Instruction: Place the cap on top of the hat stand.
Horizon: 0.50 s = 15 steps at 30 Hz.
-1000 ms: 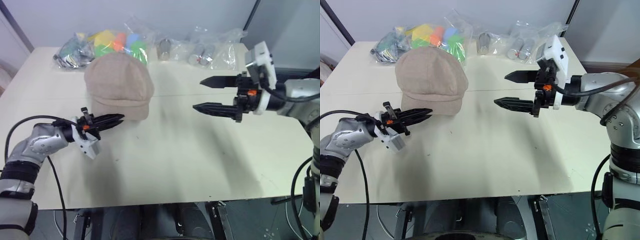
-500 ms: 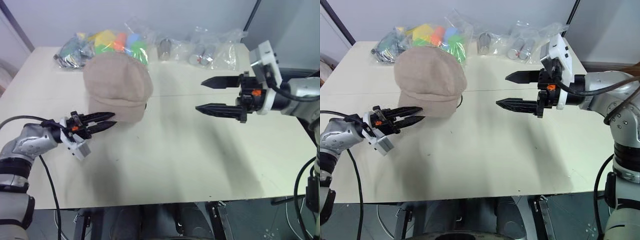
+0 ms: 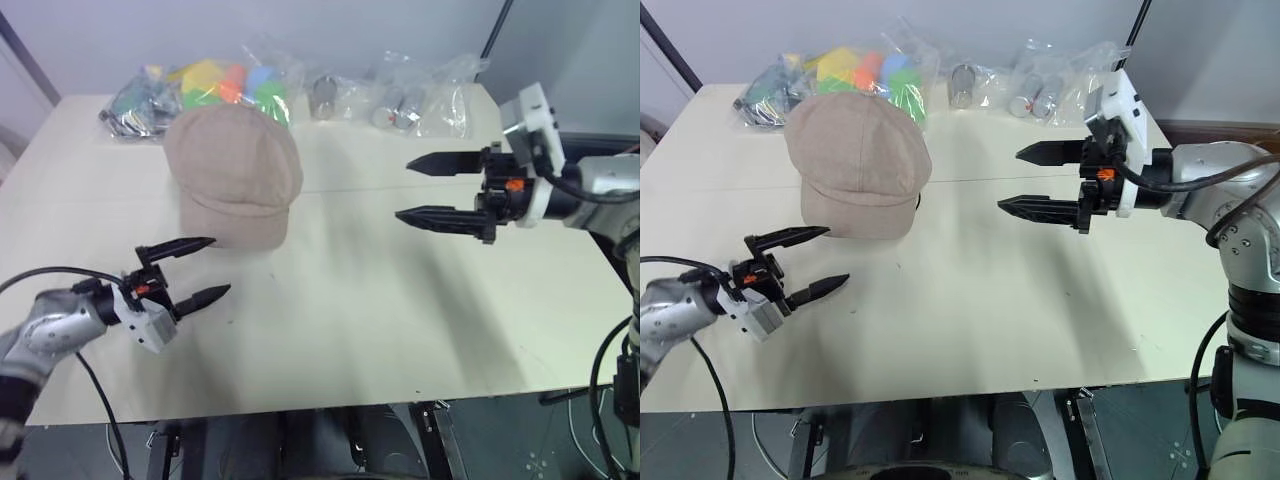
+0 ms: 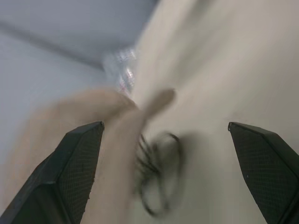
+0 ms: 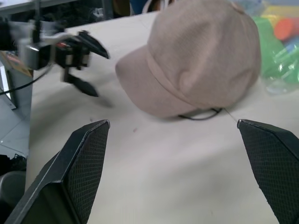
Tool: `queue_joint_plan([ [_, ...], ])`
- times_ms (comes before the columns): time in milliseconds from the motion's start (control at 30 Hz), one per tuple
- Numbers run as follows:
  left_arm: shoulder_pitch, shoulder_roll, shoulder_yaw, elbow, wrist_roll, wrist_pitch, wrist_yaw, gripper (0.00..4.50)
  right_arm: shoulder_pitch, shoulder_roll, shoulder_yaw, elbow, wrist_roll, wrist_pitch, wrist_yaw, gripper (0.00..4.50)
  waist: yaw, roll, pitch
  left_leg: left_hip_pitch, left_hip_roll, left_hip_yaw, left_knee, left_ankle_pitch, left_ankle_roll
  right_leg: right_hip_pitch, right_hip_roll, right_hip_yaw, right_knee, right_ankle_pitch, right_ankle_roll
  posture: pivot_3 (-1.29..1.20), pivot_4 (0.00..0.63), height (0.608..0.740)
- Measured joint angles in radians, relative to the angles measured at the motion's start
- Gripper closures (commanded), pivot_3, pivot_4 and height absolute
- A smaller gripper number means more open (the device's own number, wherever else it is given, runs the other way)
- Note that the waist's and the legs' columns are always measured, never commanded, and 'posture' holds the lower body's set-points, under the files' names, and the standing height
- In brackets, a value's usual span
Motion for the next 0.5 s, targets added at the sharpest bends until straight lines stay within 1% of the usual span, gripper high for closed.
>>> queue_joint_plan([
  [33, 0.036, 0.013, 0.032, -0.066, -0.049, 0.107, -0.002, 0.04, 0.0, 0.0, 0.003, 0.01, -0.006, -0.008, 0.005, 0.0, 0.003, 0.0, 0.0, 0.001, 0.0, 0.0, 0.0, 0.0, 0.0, 0.0, 0.0, 0.0, 0.0, -0.001, -0.002, 0.0, 0.15, 0.74],
  [67, 0.082, 0.032, 0.086, -0.158, -0.143, 0.27, -0.004, 0.04, 0.0, 0.001, 0.008, 0.026, -0.016, -0.021, 0.014, 0.0, 0.005, 0.0, 0.0, 0.001, 0.001, 0.001, 0.0, 0.0, 0.0, 0.0, 0.001, 0.0, 0.0, -0.002, -0.003, 0.0, 0.15, 0.74],
  [100, 0.109, 0.047, 0.131, -0.209, -0.217, 0.392, -0.008, 0.04, -0.001, 0.001, 0.012, 0.039, -0.025, -0.029, 0.021, 0.0, 0.005, 0.0, 0.0, 0.001, 0.001, 0.001, 0.0, 0.0, 0.0, 0.001, 0.001, 0.0, 0.0, -0.002, -0.003, 0.0, 0.15, 0.74],
  [200, 0.194, 0.076, 0.318, -0.345, -0.542, 0.797, -0.042, 0.04, -0.007, 0.002, 0.027, 0.088, -0.049, -0.052, 0.046, 0.0, 0.001, 0.001, 0.0, 0.001, 0.001, 0.003, 0.0, 0.0, 0.0, 0.0, 0.002, 0.001, 0.0, -0.002, -0.002, 0.0, 0.15, 0.74],
  [267, 0.222, 0.074, 0.453, -0.38, -0.756, 1.002, -0.072, 0.04, -0.021, 0.002, 0.036, 0.119, -0.053, -0.057, 0.068, 0.0, 0.001, 0.001, 0.0, 0.0, 0.001, 0.003, 0.0, 0.0, 0.0, -0.002, 0.003, 0.001, 0.0, -0.002, -0.002, 0.0, 0.15, 0.74],
  [300, 0.224, 0.074, 0.521, -0.388, -0.854, 1.094, -0.087, 0.04, -0.033, 0.002, 0.042, 0.134, -0.058, -0.06, 0.08, 0.0, 0.001, 0.0, 0.001, 0.0, 0.002, 0.003, 0.0, 0.0, 0.0, -0.002, 0.003, 0.001, 0.0, -0.002, -0.002, 0.0, 0.15, 0.74],
  [333, 0.227, 0.071, 0.577, -0.391, -0.922, 1.159, -0.104, 0.04, -0.046, 0.003, 0.05, 0.145, -0.06, -0.061, 0.09, 0.0, 0.0, 0.001, 0.001, 0.0, 0.002, 0.004, 0.0, 0.0, 0.0, -0.002, 0.004, 0.001, 0.0, -0.002, -0.002, 0.0, 0.15, 0.74],
  [400, 0.24, 0.067, 0.733, -0.375, -1.072, 1.313, -0.184, 0.04, -0.085, 0.004, 0.064, 0.191, -0.071, -0.072, 0.119, 0.0, -0.003, 0.0, 0.001, 0.0, 0.001, 0.005, 0.0, 0.0, 0.0, -0.003, 0.006, 0.002, -0.001, -0.002, -0.003, 0.0, 0.15, 0.74],
  [433, 0.247, 0.069, 0.792, -0.357, -1.108, 1.364, -0.223, 0.04, -0.101, 0.004, 0.066, 0.213, -0.079, -0.081, 0.127, 0.0, -0.003, 0.001, 0.001, 0.0, 0.001, 0.005, 0.0, 0.0, 0.0, -0.003, 0.006, 0.002, -0.001, -0.002, -0.003, 0.0, 0.15, 0.74],
  [500, 0.26, 0.085, 0.881, -0.325, -1.131, 1.449, -0.301, 0.04, -0.124, 0.008, 0.073, 0.257, -0.096, -0.092, 0.141, 0.0, -0.005, 0.0, 0.001, 0.0, 0.001, 0.005, 0.0, 0.0, 0.0, -0.003, 0.007, 0.002, -0.001, -0.003, -0.005, 0.0, 0.15, 0.74],
])
